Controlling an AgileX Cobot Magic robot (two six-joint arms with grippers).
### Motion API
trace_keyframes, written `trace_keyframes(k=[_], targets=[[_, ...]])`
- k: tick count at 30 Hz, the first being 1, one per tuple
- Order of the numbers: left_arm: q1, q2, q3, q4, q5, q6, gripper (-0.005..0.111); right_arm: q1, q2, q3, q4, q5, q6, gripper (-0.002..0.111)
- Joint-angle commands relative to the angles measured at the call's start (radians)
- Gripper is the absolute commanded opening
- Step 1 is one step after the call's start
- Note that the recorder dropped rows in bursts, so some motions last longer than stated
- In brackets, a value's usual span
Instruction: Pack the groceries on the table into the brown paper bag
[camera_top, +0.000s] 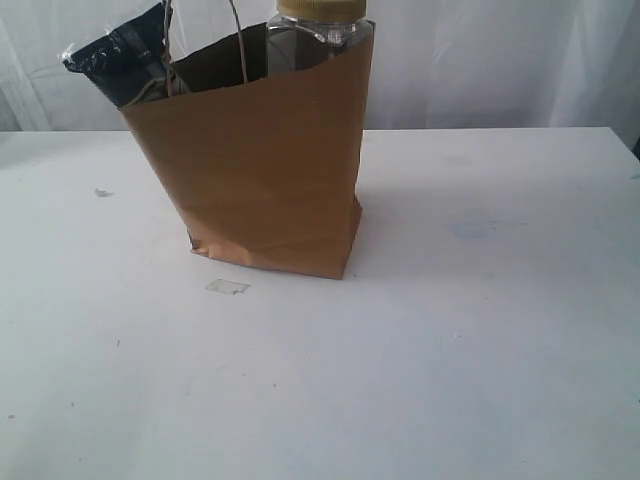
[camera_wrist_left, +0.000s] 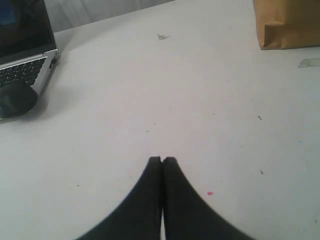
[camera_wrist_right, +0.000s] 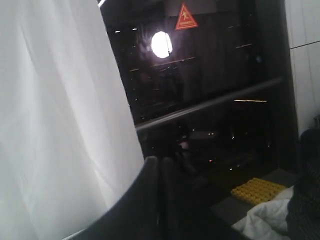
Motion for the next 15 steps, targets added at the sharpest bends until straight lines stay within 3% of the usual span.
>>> trace_keyframes(k=[1, 7, 10, 15], targets=[[-0.008, -0.004, 0.003, -0.003, -0.002, -0.001, 0.0, -0.056, -0.018, 0.042, -0.006, -0.183, -0.038, 0.0], [-0.008, -0.004, 0.003, -0.003, -0.002, -0.001, 0.0, -0.062, -0.018, 0.207, -0.068, -0.733, -0.038, 0.0], [-0.008, -0.004, 0.003, -0.003, -0.002, -0.001, 0.0, -0.062, -0.018, 0.342, -0.06, -0.787, -0.038, 0.0], [-0.008, -0.004, 0.003, -0.003, -0.002, -0.001, 0.0, -0.062, -0.018, 0.617, 0.125, -0.735, -0.038, 0.0]])
